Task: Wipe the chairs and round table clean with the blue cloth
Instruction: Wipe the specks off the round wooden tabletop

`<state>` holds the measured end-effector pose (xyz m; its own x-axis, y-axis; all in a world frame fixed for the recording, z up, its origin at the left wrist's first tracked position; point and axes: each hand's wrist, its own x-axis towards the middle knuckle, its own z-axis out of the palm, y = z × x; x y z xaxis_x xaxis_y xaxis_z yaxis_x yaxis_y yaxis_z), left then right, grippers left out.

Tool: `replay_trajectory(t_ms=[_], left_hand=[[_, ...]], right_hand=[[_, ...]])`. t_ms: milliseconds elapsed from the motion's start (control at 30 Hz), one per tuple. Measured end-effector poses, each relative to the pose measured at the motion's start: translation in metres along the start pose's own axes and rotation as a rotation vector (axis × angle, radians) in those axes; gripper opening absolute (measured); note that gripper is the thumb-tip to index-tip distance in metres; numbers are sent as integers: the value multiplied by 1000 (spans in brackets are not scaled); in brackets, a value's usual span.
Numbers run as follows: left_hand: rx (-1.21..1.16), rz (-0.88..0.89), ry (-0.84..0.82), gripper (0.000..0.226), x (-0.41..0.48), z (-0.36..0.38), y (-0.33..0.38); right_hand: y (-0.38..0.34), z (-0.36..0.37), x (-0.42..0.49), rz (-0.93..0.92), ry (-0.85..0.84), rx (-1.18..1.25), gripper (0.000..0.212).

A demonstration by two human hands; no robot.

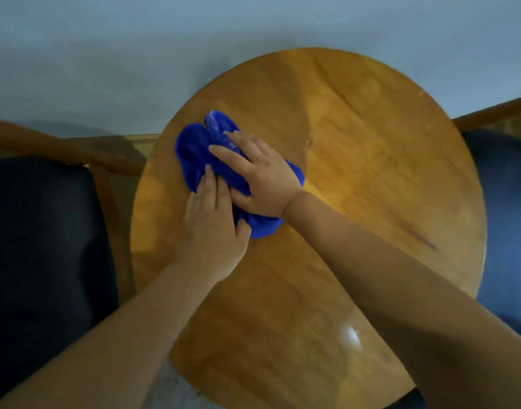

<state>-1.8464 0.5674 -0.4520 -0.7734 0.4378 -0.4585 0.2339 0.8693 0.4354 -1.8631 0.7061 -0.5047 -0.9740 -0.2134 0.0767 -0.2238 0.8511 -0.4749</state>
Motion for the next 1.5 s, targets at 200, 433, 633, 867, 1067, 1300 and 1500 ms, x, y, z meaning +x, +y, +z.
replay_trajectory(t_ms=[200, 433, 633, 867, 1067, 1300, 1500], left_hand=[[214, 229, -47, 69, 59, -7, 62], [214, 294, -180, 67, 63, 10, 84], [213, 342, -254, 65, 47, 25, 93], [206, 411, -308, 66, 19, 45, 96], [147, 463, -259, 78, -17, 52, 84], [270, 481, -302, 104, -56, 64, 59], [361, 649, -373, 103, -101, 93, 39]], right_hand=[[102, -59, 1, 421, 145, -25, 66], [180, -113, -61, 900, 346, -8, 63], [184, -120, -134, 1316, 589, 4, 66], [124, -88, -158, 1533, 688, -32, 63], [35, -38, -144, 1282, 569, -20, 64], [-52, 7, -169, 885, 370, 7, 58], [-20, -15, -248, 478, 94, -96, 65]])
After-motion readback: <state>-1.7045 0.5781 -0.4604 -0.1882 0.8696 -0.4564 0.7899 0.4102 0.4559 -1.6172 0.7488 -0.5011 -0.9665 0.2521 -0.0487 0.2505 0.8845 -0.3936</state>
